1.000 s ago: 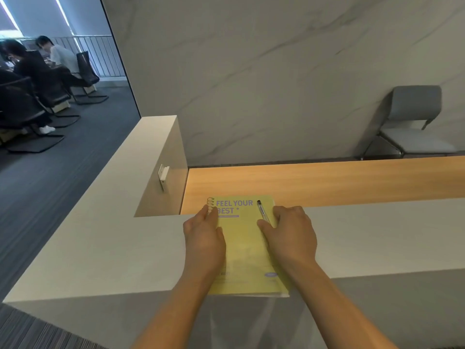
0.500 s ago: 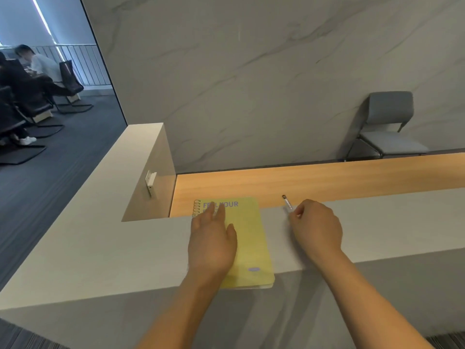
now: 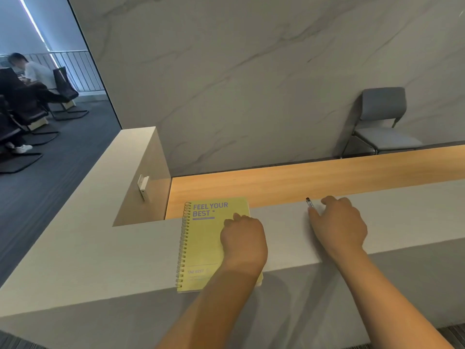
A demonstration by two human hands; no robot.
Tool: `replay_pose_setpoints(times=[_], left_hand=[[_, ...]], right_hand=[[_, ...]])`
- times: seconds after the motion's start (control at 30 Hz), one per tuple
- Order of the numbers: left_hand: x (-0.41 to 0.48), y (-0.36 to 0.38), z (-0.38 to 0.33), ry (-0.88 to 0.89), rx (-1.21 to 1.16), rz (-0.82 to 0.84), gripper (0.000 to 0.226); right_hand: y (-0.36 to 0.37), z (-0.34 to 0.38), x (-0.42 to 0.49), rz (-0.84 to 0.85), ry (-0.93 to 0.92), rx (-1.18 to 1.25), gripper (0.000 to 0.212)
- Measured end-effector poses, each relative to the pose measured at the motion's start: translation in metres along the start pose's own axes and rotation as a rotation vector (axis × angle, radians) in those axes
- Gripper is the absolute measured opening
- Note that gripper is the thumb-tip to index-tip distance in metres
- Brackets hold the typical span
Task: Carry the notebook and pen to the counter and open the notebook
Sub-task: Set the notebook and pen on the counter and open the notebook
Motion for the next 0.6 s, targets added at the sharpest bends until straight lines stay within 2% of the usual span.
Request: replay_pose_setpoints(times=[0.13, 0.27, 0.37, 0.5, 0.6], left_hand=[[0.003, -0.004, 0.004, -0.002, -0.072, 0.007, 0.030], [0.004, -0.016, 0.013, 0.026, -0.224, -0.032, 0.025], [0.002, -0.040, 0.029, 0.063, -0.419, -0.138, 0.024], [-0.014, -0.097, 0.080, 0.103, -0.743, -0.323, 0.034], [-0.029, -0.121, 0.134, 0.111, -0.999, -0.340, 0.032]], right_hand=[[-0.014, 0.019, -0.007, -0.090, -0.055, 0.096, 0.044], [-0.017, 0.041, -0.014, -0.110, -0.111, 0.166, 0.044], [-0.016, 0.055, -0.019, -0.108, -0.145, 0.212, 0.042], [-0.016, 0.072, -0.027, -0.101, -0.185, 0.273, 0.038], [-0.014, 0.085, -0.034, -0.081, -0.214, 0.300, 0.036]])
Point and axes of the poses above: each hand's wrist, its own x-axis towards the middle knuckle, its own y-axis out of the palm, z = x × y, the point moved 7 cm from there along x, towards the middle knuckle, and after that the axes turned 10 degrees about -x, right-handed, at the moved point
